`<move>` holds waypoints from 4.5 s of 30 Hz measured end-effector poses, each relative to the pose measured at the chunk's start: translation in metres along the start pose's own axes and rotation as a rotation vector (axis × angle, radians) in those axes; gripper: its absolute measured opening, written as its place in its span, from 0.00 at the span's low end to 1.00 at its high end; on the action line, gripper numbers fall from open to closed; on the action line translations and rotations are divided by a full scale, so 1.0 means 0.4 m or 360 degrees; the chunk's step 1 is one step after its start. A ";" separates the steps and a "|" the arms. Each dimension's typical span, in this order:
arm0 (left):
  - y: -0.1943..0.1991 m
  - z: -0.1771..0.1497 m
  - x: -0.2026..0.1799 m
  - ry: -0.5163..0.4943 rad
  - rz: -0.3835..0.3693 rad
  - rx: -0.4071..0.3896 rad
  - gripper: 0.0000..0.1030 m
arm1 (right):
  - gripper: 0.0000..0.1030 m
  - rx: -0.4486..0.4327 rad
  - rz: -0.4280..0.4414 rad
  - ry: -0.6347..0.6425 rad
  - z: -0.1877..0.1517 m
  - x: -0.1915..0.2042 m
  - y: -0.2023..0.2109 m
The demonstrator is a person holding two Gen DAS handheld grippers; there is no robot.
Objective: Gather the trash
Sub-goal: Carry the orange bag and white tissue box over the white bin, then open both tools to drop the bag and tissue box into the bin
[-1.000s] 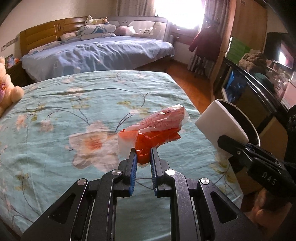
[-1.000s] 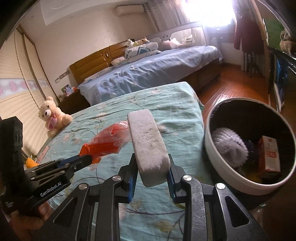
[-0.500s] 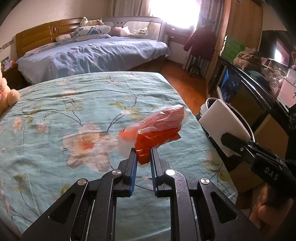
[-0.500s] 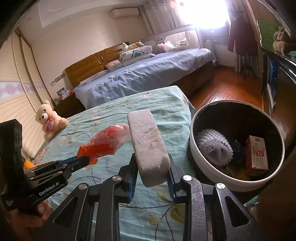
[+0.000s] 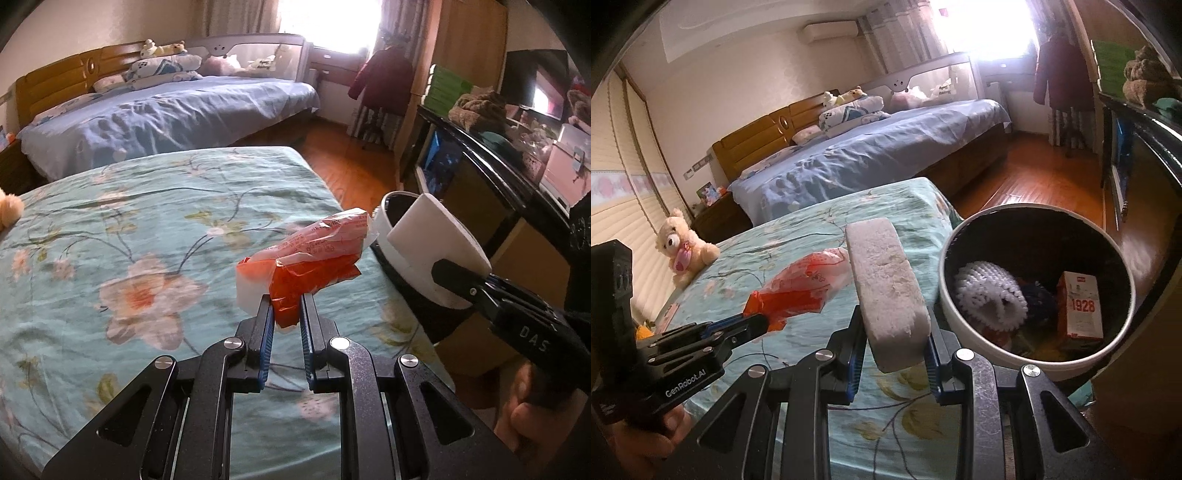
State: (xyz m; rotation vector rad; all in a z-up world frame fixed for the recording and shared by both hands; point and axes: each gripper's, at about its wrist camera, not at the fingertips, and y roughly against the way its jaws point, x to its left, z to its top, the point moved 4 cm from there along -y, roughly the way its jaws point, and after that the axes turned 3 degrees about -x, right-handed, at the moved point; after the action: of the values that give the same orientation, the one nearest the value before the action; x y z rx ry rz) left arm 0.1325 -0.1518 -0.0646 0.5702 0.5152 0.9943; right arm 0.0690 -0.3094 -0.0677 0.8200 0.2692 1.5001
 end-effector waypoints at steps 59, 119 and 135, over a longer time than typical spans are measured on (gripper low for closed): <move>-0.133 0.101 -0.302 -0.0314 -0.0202 0.0052 0.12 | 0.28 -0.0026 -0.0301 -0.0212 0.042 -0.279 0.048; -0.220 0.128 -0.373 -0.0355 -0.0230 0.0153 0.13 | 0.31 0.0063 -0.0385 -0.0215 0.073 -0.346 -0.017; -0.176 0.116 -0.321 -0.0279 -0.0192 0.0105 0.50 | 0.53 0.0050 -0.0350 -0.0280 0.077 -0.340 0.006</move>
State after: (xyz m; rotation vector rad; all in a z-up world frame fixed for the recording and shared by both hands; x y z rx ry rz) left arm 0.1482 -0.3044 -0.0581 0.6710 0.4224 0.8069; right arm 0.0726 -0.4473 -0.0879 0.9113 0.2439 1.2132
